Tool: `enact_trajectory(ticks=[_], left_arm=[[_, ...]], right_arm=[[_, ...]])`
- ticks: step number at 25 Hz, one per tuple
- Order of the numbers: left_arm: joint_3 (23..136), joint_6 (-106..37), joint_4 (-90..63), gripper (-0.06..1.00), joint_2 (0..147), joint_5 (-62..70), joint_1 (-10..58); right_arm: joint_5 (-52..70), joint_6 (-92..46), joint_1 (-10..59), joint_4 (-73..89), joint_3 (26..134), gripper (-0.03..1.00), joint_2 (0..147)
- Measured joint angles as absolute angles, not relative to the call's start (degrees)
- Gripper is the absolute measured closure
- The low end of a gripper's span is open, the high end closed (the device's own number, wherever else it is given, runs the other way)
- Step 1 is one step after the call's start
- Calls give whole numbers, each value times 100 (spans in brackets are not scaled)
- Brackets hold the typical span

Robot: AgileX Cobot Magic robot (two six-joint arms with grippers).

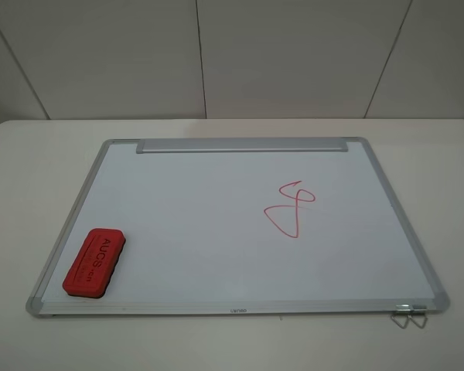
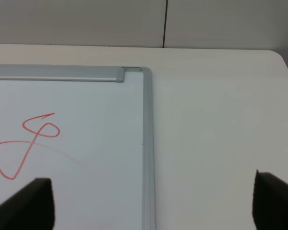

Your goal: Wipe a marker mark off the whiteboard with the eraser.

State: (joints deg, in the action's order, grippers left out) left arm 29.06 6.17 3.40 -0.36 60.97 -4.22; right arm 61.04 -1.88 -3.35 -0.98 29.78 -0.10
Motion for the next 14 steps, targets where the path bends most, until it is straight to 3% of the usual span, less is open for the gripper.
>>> enact_trajectory(ticks=[14], left_arm=[[2906,617,340,17,-36,6097,-422]], right_arm=[[6104,-188,-335,-98,2978,26,-10]])
